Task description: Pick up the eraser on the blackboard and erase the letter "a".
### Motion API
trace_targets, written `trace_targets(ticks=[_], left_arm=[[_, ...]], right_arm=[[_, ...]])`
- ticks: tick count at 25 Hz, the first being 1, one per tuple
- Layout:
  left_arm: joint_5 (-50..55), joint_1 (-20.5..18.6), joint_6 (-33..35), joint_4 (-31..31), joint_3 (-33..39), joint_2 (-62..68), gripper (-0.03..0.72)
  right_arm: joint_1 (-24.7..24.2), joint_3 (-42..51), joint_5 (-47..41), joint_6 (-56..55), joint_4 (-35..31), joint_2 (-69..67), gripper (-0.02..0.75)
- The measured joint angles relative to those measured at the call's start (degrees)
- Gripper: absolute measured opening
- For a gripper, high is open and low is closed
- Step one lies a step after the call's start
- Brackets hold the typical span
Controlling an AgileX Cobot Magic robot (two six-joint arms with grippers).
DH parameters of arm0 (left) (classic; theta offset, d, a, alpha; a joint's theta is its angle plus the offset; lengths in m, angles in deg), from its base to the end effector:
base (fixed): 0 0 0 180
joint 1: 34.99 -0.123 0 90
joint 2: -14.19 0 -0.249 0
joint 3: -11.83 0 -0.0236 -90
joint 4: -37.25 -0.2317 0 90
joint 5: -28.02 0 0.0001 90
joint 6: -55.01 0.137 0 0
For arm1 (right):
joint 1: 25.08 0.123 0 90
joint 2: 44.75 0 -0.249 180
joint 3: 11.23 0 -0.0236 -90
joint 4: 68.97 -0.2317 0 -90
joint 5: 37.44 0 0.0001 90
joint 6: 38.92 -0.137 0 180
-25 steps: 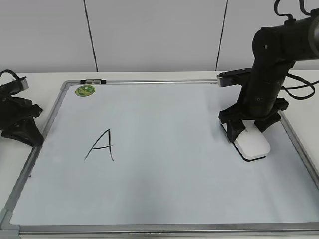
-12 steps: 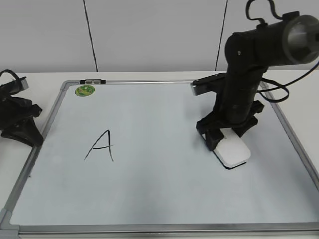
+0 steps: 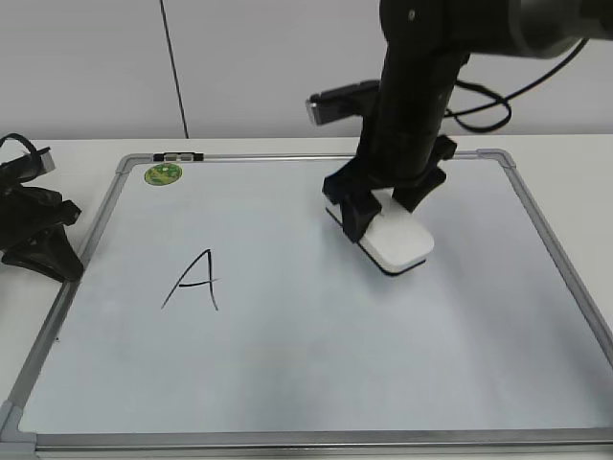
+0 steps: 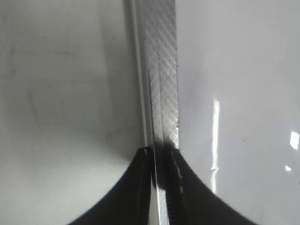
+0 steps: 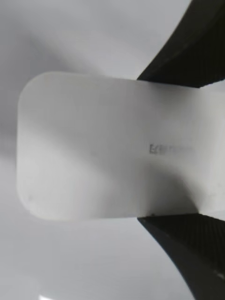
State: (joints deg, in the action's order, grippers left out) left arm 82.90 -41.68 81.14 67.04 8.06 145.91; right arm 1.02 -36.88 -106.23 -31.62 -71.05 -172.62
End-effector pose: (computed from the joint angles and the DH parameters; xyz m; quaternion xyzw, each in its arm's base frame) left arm 0.3692 -0.0128 0.0598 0.0123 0.9781 -0.2049 0.0355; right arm 0.3622 0.1826 0.1583 -0.2814 0.9562 0.0299 0.0745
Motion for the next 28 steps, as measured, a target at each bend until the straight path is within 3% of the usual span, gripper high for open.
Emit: trace_targets(ticks=[8, 23, 28], left_arm=[[0.00, 0.00, 0.00, 0.00, 0.00, 0.00, 0.049], [0.00, 0.00, 0.00, 0.00, 0.00, 0.00, 0.049], [-0.10, 0.00, 0.00, 0.00, 0.00, 0.00, 0.049]], right_arm=[[-4.03, -2.82, -1.36, 0.23, 1.26, 3.67, 0.531], [-27.95, -2.82, -1.62, 0.35, -1.38, 3.81, 0.531], [-31.15, -2.82, -1.72, 0.35, -4.14, 3.81, 0.531]])
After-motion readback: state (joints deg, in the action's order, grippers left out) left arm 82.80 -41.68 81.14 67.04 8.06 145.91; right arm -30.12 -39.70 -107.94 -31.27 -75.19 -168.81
